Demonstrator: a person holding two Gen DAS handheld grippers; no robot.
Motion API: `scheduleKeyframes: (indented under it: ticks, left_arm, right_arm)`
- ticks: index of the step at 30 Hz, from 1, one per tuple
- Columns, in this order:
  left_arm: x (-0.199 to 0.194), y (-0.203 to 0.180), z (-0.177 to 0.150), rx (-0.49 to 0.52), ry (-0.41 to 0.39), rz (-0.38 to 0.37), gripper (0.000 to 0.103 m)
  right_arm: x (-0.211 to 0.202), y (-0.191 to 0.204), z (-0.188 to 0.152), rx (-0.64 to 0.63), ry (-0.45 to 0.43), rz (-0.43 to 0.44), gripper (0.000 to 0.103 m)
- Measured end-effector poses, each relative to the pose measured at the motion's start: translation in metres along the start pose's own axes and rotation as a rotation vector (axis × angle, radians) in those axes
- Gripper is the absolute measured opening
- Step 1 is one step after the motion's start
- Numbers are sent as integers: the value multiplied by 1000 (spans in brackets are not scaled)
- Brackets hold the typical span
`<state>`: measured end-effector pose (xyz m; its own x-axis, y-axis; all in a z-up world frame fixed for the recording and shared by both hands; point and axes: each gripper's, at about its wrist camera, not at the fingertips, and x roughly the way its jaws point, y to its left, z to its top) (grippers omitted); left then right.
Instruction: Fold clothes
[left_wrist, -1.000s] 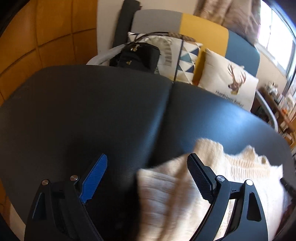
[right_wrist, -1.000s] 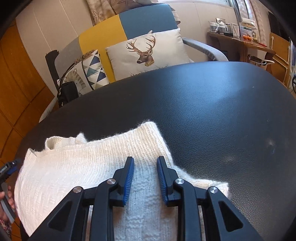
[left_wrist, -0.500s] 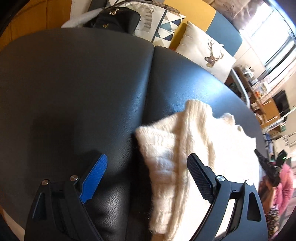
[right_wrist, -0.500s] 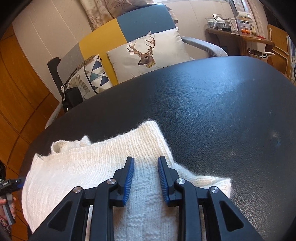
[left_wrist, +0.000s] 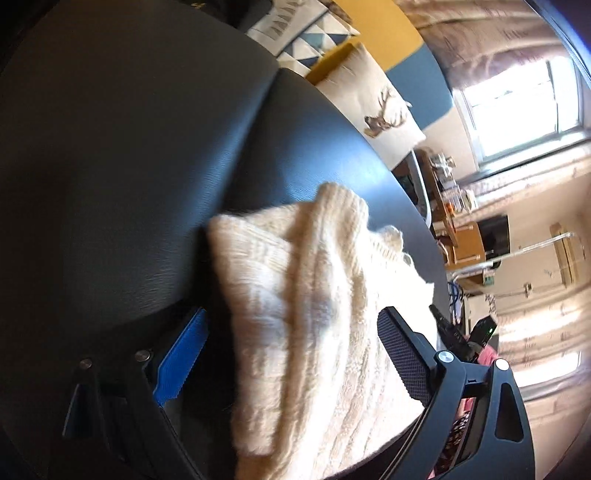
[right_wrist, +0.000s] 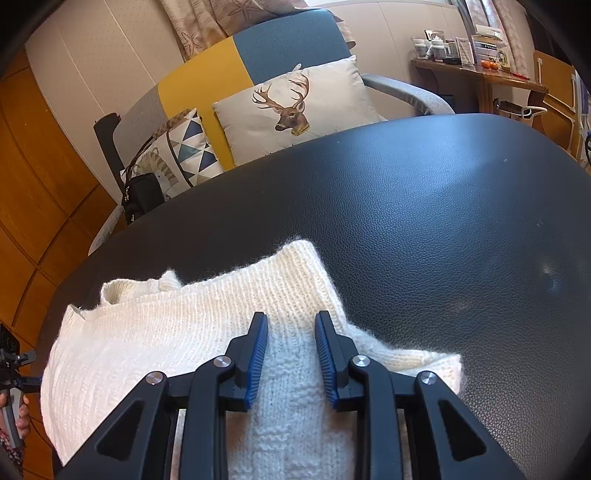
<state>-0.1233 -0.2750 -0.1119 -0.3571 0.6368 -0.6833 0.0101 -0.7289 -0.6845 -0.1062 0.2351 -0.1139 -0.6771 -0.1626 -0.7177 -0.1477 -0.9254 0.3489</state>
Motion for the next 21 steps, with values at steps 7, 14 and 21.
scheduleKeyframes:
  ticks: [7,14,21]
  left_arm:
    - [17,-22,8,44,-25,4,94]
    - [24,-43,5,233,-17,142,59]
    - [14,-36,0,296,-25,195,53]
  right_arm:
    - [-1,-2,-1,7,-3,3,27]
    - [-2,-2,-1,14,0,1,27]
    - [-3,0,-3,16,11,-9,27]
